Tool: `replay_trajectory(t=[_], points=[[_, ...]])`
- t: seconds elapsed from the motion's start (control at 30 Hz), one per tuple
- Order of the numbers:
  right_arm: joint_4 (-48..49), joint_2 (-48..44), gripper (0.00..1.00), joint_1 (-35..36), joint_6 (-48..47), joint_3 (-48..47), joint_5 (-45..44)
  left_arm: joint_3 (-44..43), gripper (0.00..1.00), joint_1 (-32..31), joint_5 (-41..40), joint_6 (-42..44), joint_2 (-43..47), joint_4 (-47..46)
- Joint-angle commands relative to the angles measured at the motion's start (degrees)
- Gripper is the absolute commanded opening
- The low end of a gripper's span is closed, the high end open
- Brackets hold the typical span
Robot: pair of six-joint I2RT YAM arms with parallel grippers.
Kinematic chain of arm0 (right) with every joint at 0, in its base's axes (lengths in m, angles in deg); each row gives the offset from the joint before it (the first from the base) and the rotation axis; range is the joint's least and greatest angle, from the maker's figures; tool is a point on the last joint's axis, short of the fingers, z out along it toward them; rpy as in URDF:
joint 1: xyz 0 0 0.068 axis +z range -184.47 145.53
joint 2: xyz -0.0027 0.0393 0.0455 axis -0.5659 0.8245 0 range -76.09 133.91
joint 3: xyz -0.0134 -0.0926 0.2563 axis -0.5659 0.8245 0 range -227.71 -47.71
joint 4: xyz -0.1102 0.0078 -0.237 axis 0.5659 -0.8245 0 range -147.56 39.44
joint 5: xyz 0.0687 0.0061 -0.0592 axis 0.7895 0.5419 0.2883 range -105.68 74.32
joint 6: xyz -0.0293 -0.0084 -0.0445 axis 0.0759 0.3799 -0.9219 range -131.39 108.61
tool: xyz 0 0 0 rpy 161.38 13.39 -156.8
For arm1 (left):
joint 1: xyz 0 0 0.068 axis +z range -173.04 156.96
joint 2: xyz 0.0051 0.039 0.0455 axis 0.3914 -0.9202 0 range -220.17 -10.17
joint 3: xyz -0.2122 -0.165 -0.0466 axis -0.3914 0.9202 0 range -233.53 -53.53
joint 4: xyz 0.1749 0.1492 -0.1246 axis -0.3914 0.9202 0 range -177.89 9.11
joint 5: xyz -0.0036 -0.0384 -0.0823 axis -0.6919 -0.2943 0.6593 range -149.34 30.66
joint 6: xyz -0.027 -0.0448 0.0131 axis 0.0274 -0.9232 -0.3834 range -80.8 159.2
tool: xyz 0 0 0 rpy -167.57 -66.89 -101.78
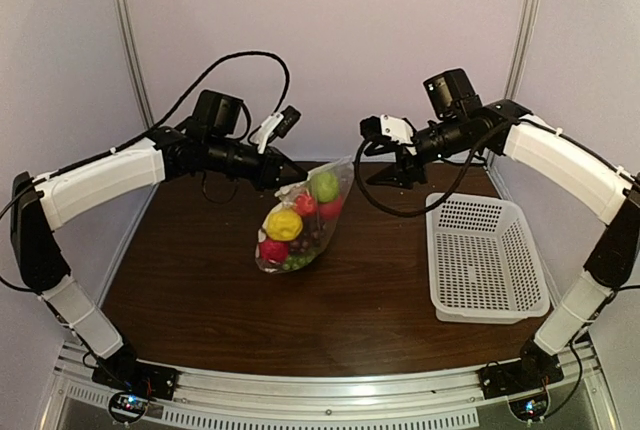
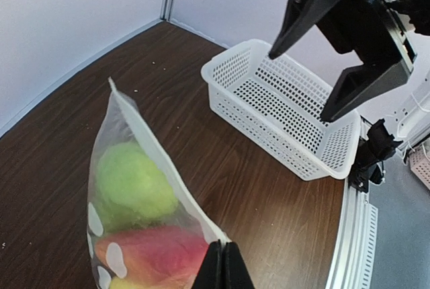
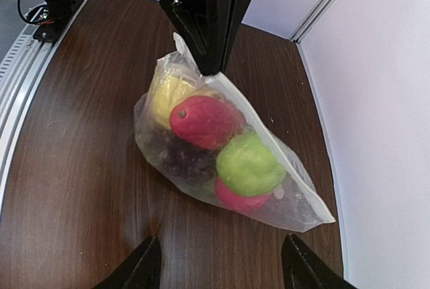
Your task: Open the zip-top bag and remove the fake food
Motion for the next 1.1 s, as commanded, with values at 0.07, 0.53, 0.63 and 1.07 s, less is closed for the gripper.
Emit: replay_trajectory(t=[0.07,0.53,0.63,1.07], points=[[2.9,7.2,0.65,4.2,-3.7,-5.3,0.2,3.8,0.00,-1.1,5.4,3.3,3.8,-2.2],[1.0,21.7,0.69,5.9,-10.3,-17.6,8.1,8.8,0.00,-3.0,5.2,2.5,9.6,-0.8],[-0.1,23.8,0.69,6.7,-11.7,-19.6,8.1,9.0,0.00,-3.0,3.6,2.8,10.3,0.3],[-8.7,26.0,0.00,9.0,-13.9,-25.7,8.9,9.9,0.06,-3.0,-8.5,3.3,12.3,-0.3]])
